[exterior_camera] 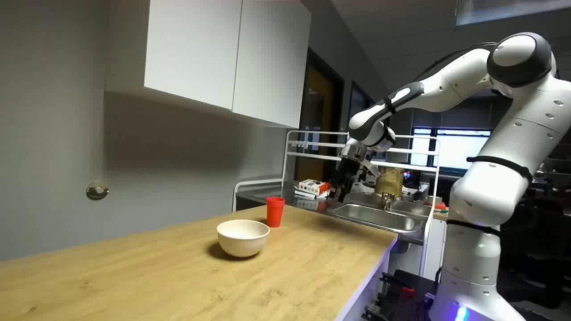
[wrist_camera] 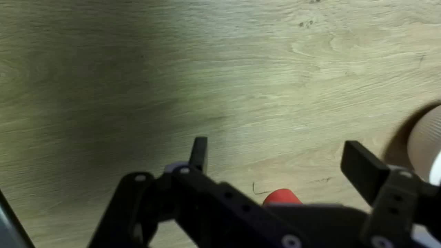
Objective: Pick up the cup and pour its contents into the bowl
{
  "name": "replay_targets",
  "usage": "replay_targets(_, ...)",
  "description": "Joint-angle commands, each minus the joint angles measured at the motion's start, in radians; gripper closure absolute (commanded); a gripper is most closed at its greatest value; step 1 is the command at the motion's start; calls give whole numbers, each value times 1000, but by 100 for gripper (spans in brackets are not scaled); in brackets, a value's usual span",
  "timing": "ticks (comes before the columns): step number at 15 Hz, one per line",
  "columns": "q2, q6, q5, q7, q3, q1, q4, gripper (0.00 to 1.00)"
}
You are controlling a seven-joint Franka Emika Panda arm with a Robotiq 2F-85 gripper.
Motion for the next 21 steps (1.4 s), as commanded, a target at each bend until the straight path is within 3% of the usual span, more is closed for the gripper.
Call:
replay_targets(1, 6, -4, 18, -13, 32, -33, 2, 0)
replay_targets(10, 5, -4, 17, -13, 32, -33, 2, 0)
replay_targets(21, 206, 106, 145, -12, 96, -1, 140, 0)
